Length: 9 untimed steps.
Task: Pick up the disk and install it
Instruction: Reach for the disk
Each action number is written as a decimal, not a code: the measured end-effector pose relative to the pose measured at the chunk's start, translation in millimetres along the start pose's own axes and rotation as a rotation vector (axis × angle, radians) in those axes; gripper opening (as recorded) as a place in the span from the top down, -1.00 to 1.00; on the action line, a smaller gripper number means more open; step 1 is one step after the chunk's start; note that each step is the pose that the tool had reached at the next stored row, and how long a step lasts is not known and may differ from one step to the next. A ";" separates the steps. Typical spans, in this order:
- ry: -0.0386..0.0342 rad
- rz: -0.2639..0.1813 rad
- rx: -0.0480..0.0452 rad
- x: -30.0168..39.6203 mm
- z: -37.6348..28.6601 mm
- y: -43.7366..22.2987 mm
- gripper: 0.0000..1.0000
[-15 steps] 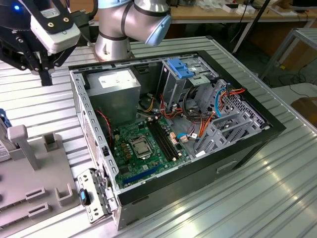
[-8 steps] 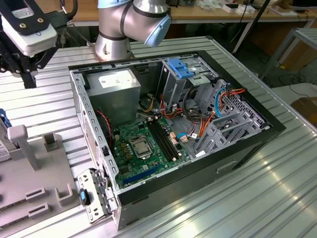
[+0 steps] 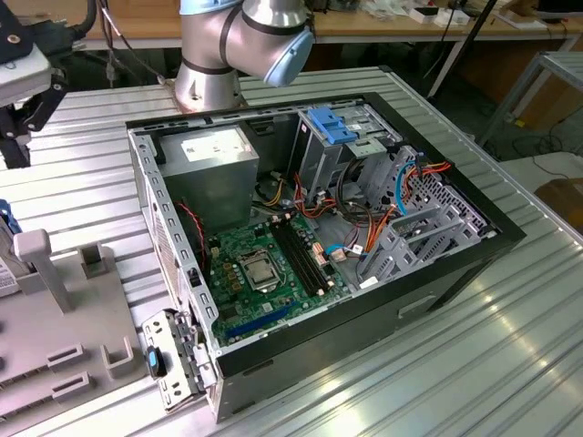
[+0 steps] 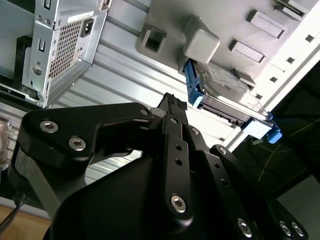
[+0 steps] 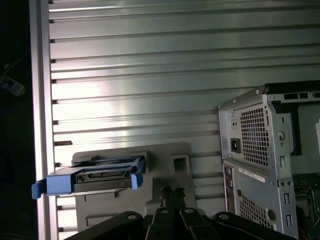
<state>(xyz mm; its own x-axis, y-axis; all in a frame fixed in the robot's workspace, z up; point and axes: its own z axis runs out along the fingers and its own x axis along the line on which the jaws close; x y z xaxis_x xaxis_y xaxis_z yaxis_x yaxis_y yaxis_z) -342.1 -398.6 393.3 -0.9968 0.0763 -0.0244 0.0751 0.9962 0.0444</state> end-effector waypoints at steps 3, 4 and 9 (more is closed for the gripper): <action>-0.0001 0.000 0.0000 13.2 -0.3 -0.9 0.79; 0.0000 0.000 0.0000 15.8 -0.4 -1.0 0.79; -0.0001 0.000 0.0000 38.3 -1.0 -2.6 0.79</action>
<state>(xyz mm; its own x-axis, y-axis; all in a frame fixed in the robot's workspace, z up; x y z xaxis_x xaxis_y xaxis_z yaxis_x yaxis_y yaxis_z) -380.5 -398.3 393.3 -0.9968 0.0762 -0.0245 0.0751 0.9962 0.0444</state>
